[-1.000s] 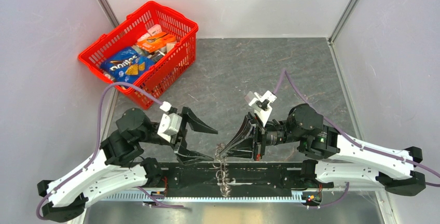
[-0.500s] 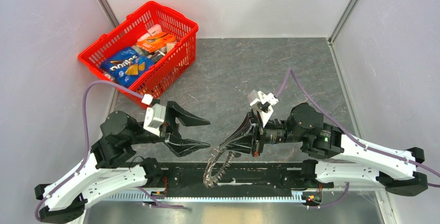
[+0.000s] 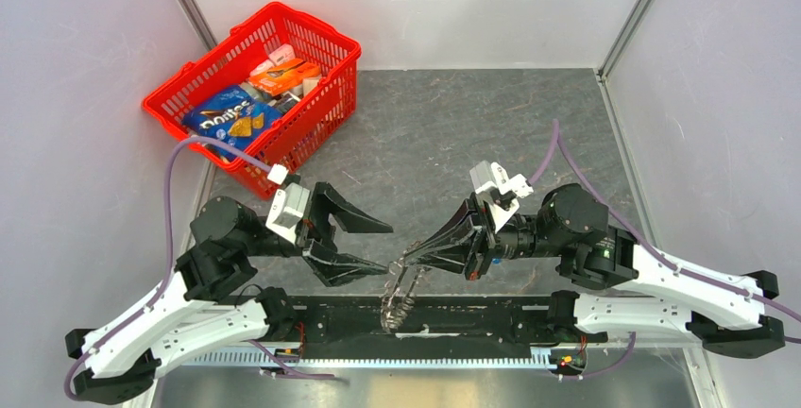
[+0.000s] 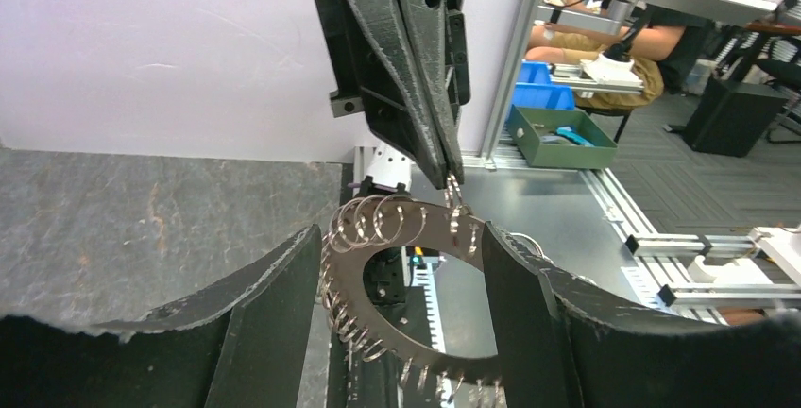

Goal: Put the keys on the keyring

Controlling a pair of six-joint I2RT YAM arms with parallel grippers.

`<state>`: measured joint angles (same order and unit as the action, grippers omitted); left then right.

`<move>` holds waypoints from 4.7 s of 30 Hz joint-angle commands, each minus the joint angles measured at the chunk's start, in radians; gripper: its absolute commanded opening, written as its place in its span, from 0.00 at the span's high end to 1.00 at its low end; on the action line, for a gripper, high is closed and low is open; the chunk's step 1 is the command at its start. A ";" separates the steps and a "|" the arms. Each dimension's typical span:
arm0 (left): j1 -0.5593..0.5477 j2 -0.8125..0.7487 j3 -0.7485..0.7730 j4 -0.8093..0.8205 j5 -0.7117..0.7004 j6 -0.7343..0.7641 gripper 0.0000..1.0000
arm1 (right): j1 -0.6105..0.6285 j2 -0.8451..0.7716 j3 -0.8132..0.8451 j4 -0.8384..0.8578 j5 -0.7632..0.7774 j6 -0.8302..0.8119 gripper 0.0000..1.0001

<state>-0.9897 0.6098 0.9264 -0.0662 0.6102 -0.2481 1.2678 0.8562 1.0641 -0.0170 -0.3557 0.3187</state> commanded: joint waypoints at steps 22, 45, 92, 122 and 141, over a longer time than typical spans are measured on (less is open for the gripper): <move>0.000 0.075 0.007 0.143 0.108 -0.120 0.43 | 0.006 0.009 0.074 0.071 0.075 -0.176 1.00; 0.000 0.093 0.023 0.092 0.085 -0.096 0.98 | 0.007 -0.029 0.054 0.078 0.083 -0.208 1.00; 0.000 0.297 0.264 -0.483 0.276 0.178 0.98 | 0.005 0.313 0.537 -0.894 0.007 -0.164 0.61; 0.000 0.292 0.244 -0.442 0.284 0.168 0.98 | 0.005 0.349 0.507 -0.848 -0.020 -0.172 0.76; 0.000 0.285 0.223 -0.403 0.293 0.156 0.98 | 0.005 0.244 0.353 -0.588 -0.077 -0.133 1.00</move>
<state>-0.9897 0.9089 1.1423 -0.5747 0.8925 -0.1028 1.2716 1.1530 1.4788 -0.8089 -0.3996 0.1543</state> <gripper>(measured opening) 0.022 0.006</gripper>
